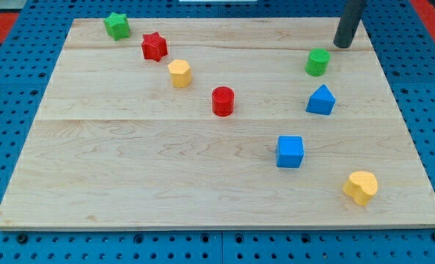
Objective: Move blue triangle closer to red circle
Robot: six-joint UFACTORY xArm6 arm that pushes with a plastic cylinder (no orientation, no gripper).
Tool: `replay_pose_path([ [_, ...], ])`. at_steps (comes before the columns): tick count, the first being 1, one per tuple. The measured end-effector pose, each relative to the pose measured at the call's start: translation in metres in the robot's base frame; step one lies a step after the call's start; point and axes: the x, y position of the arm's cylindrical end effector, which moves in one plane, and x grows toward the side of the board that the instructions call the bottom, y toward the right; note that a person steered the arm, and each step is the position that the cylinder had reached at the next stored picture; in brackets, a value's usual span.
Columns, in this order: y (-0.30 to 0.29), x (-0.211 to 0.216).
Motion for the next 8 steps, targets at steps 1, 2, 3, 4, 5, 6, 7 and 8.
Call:
replay_pose_path([
  [1,-0.024,0.005],
  [2,-0.047,0.019],
  [3,-0.041,0.036],
  [4,-0.015,0.065],
  [5,0.013,0.097],
  [6,0.014,0.113],
  [7,-0.039,0.122],
  [8,-0.077,0.132],
])
